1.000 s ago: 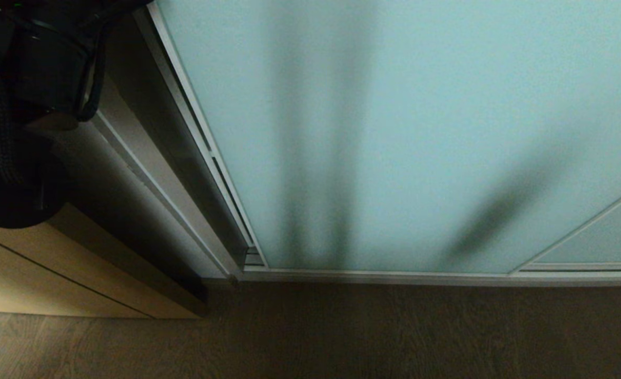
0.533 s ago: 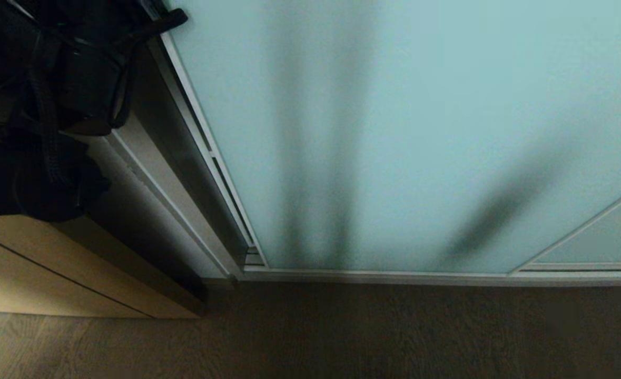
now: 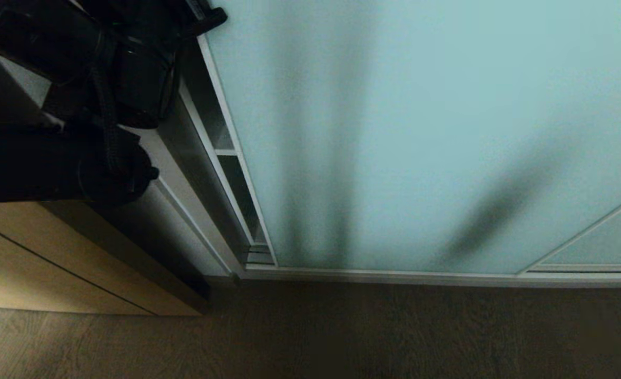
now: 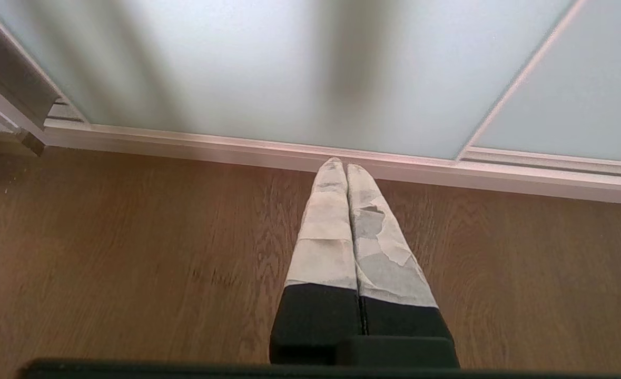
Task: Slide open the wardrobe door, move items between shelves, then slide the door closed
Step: Open the door
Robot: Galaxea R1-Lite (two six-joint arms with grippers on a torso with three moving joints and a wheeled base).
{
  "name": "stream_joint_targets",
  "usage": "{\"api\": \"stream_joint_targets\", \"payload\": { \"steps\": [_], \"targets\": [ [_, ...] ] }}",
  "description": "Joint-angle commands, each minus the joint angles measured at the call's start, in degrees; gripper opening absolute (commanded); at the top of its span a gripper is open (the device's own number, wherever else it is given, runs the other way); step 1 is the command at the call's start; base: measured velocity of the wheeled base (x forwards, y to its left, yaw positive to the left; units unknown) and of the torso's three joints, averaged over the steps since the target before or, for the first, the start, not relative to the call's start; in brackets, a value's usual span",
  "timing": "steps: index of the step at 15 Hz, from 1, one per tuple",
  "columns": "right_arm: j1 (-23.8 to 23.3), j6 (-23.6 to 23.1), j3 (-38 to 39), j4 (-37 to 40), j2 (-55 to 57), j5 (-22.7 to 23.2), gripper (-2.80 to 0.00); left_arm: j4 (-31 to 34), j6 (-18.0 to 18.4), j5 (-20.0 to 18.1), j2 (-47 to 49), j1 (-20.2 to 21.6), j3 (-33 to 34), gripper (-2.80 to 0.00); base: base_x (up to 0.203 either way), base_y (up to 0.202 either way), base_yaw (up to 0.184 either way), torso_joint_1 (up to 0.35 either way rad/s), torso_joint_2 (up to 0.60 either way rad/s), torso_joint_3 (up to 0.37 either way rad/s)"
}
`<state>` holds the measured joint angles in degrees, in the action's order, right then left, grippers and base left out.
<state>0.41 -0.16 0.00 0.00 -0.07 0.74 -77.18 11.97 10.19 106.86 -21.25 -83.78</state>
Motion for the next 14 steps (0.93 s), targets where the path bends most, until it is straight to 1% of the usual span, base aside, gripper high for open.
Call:
{"api": "stream_joint_targets", "payload": {
  "steps": [1,4,6,7,9,12,13,14],
  "targets": [
    [0.0,0.0,0.0,0.0,-0.1,0.0,-2.8,-0.3,0.0,0.1,4.0,-3.6,-3.0,-2.8,0.0,0.0,0.0,0.0,0.0,0.0],
    [0.0,0.0,0.0,0.0,-0.1,0.0,-2.8,-0.4,0.0,0.1,6.6,-9.4,-4.2,-2.8,0.0,0.0,0.0,0.0,0.0,0.0],
    [0.0,0.0,0.0,0.0,-0.1,0.0,-2.8,-0.8,0.1,0.3,9.7,-11.8,-6.8,-2.8,0.0,0.0,0.0,0.0,0.0,0.0],
    [0.0,0.0,0.0,0.0,-0.1,0.0,-2.8,-1.0,0.0,0.8,10.4,-12.4,-7.9,-2.8,0.0,0.0,0.0,0.0,0.0,0.0],
    [0.0,0.0,0.0,0.0,-0.1,0.0,-2.8,-1.1,-0.1,1.1,8.9,-12.3,-8.0,-2.8,0.0,0.0,0.0,0.0,0.0,0.0],
    [0.0,0.0,0.0,0.0,-0.1,0.0,-2.8,-0.8,-0.3,1.7,2.5,-11.9,-7.5,-2.8,0.0,0.0,0.0,0.0,0.0,0.0],
    [0.0,0.0,0.0,0.0,-0.1,0.0,-2.8,-0.4,-0.4,2.2,0.4,-11.0,-6.1,-2.8,0.0,0.0,0.0,0.0,0.0,0.0],
    [0.0,0.0,0.0,0.0,-0.1,0.0,-2.8,0.1,-0.4,2.6,-0.6,-9.8,-3.1,-2.8,0.0,0.0,0.0,0.0,0.0,0.0]
  ]
}}
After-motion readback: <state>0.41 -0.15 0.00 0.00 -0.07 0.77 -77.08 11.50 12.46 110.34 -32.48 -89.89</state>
